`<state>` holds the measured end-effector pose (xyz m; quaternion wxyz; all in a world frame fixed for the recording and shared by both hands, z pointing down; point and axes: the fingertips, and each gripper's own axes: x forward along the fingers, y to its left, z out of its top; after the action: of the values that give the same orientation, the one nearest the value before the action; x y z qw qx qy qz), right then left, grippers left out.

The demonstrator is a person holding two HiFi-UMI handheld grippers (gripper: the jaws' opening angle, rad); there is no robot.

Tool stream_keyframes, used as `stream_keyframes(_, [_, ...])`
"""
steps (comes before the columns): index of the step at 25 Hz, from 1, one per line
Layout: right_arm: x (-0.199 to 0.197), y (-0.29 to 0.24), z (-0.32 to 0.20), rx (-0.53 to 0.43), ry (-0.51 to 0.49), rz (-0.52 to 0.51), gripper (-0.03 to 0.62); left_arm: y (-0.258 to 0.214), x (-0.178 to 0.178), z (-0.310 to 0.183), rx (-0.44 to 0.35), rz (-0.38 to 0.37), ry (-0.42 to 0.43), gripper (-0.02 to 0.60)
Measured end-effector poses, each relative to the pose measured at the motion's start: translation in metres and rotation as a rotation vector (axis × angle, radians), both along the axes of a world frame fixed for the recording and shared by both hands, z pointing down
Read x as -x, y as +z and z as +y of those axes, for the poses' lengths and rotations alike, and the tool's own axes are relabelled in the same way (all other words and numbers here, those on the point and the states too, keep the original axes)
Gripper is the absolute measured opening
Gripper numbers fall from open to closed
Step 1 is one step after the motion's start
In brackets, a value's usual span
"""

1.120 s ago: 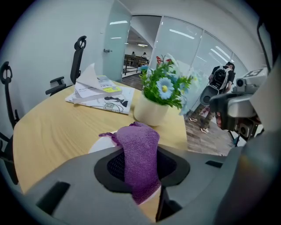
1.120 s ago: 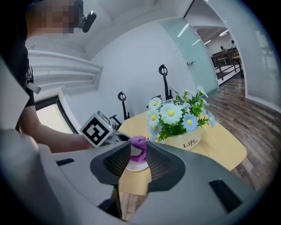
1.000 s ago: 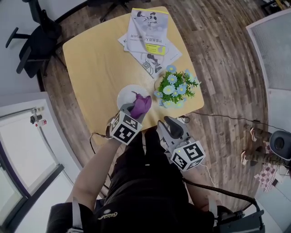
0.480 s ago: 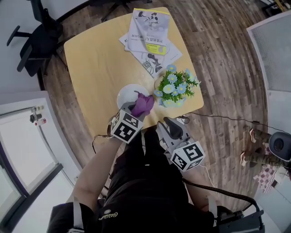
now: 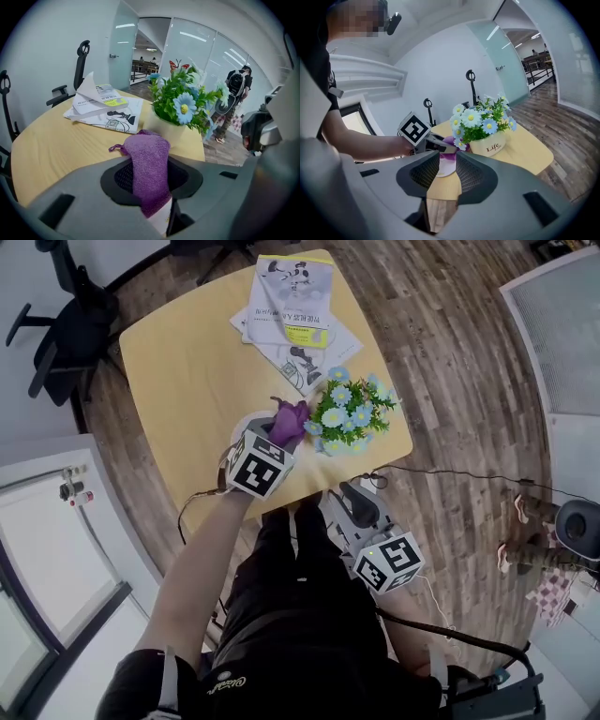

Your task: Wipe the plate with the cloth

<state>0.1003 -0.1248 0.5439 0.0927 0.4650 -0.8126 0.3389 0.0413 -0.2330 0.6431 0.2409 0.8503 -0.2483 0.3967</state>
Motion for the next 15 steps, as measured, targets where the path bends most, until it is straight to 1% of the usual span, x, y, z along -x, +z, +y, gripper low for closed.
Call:
stream_keyframes(3, [-0.001,-0.001,0.000,-0.004,0.002,-0.003,0.110,0.003,-0.003,0.021,0.010,-0.005,0.025,0.126])
stream_keyframes(6, [0.001,-0.002,-0.001,-0.005,-0.002,-0.005,0.110,0.004,-0.006,0.044,0.020,-0.013,0.066,0.126])
stream_keyframes(12, [0.002,-0.004,-0.003,-0.007,-0.015,-0.001,0.110,0.008,-0.013,0.094,0.046,-0.022,0.187,0.126])
stream_keyframes(15, [0.004,-0.004,-0.004,-0.008,-0.022,0.001,0.110,0.012,-0.014,0.106,0.072,-0.003,0.185,0.126])
